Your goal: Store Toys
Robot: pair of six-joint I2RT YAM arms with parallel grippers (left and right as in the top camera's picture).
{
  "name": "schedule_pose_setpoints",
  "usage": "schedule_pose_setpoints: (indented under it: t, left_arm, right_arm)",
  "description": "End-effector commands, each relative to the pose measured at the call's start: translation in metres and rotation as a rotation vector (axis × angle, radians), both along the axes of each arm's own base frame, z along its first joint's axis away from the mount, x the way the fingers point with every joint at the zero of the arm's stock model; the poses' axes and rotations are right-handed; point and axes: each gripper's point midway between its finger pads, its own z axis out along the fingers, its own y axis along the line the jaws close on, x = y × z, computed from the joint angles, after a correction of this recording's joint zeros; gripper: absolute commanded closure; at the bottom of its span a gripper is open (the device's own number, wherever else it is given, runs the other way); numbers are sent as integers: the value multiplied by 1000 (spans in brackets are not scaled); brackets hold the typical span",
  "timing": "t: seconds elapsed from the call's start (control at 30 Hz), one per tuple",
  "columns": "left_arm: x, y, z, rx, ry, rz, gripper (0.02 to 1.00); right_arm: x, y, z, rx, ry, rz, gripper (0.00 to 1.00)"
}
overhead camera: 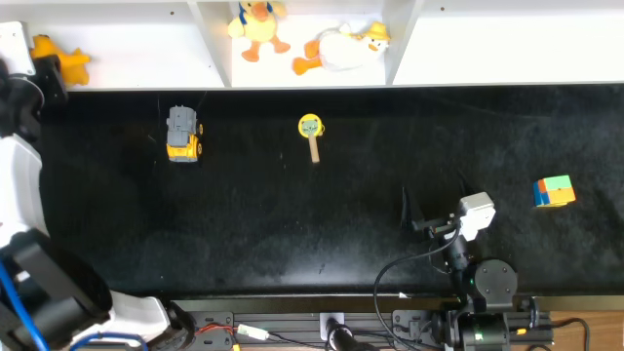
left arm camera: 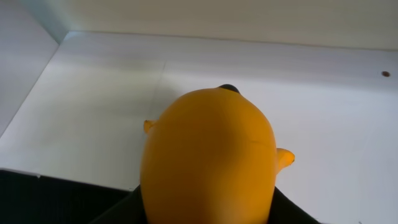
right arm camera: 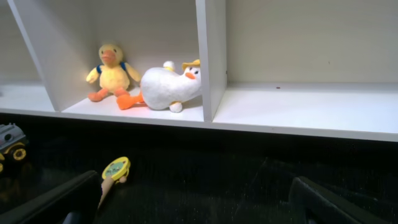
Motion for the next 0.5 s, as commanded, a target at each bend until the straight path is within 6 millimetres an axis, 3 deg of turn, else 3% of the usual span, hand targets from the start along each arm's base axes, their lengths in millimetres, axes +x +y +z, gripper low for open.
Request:
schedule_pose_setpoints:
  t: [0.03,0.5]
  left_arm:
    - [12,7,10,12,-39,16,656]
    - [25,1,32,26,-87,-13,660]
  right_arm:
    - [0,2,-3,3,0,7,5]
    - [0,2,-3,3,0,7,7]
